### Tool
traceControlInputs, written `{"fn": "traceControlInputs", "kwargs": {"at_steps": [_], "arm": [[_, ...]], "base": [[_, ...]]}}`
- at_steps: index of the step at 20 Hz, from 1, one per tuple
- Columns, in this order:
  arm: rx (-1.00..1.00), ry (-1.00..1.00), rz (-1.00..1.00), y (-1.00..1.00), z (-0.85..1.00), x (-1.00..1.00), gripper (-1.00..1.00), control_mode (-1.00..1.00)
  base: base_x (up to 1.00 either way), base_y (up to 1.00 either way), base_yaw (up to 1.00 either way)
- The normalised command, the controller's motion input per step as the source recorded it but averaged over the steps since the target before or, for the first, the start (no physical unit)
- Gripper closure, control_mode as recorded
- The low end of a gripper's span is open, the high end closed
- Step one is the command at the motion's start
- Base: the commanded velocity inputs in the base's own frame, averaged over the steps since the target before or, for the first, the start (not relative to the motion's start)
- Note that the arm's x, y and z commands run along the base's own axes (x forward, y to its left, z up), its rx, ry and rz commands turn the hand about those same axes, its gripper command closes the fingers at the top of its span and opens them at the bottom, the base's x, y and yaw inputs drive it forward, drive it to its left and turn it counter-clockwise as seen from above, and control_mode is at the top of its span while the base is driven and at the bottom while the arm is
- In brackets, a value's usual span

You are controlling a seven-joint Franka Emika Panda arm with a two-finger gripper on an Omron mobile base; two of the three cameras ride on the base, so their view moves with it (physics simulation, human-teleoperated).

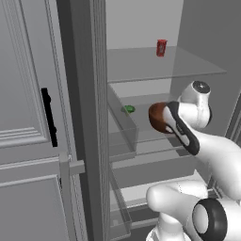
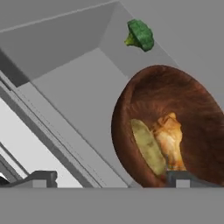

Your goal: Pick the chicken drumstick and potato from their plates and place them in the bowl. Then put the bowl in the fridge.

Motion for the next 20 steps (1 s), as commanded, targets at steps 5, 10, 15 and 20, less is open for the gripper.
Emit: {"fn": "traceControlInputs", "kwargs": {"at_steps": [5,10,15,20], "arm": [[0.14,0.01,-0.35,0.13,0.56,-0.65,-1.0,-1.0],[0.32,0.0,-0.35,0.0,0.66,-0.71,-1.0,-1.0],[0.25,-0.02,-0.35,0.18,0.29,-0.85,-1.0,-1.0],[0.01,-0.16,-0.34,0.23,0.29,-0.94,-1.0,-1.0]], "base": [[0.0,0.0,0.0],[0.0,0.0,0.0],[0.0,0.0,0.0],[0.0,0.0,0.0]]}}
